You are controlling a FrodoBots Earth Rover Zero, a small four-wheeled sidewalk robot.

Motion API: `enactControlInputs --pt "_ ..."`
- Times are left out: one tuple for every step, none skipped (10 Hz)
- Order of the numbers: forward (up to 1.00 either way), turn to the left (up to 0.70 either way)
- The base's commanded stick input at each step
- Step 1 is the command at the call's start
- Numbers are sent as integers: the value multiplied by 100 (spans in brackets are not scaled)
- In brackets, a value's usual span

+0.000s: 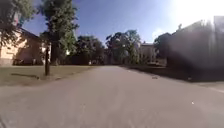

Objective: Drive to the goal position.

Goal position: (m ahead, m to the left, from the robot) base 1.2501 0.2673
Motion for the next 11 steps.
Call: enactControlInputs --pt "70 -11" --pt "70 -6" --pt "70 0" --pt "70 0" --pt "70 0" --pt "70 0" --pt "70 0" --pt "70 0" --pt "70 0" --pt "70 0" --pt "70 0"
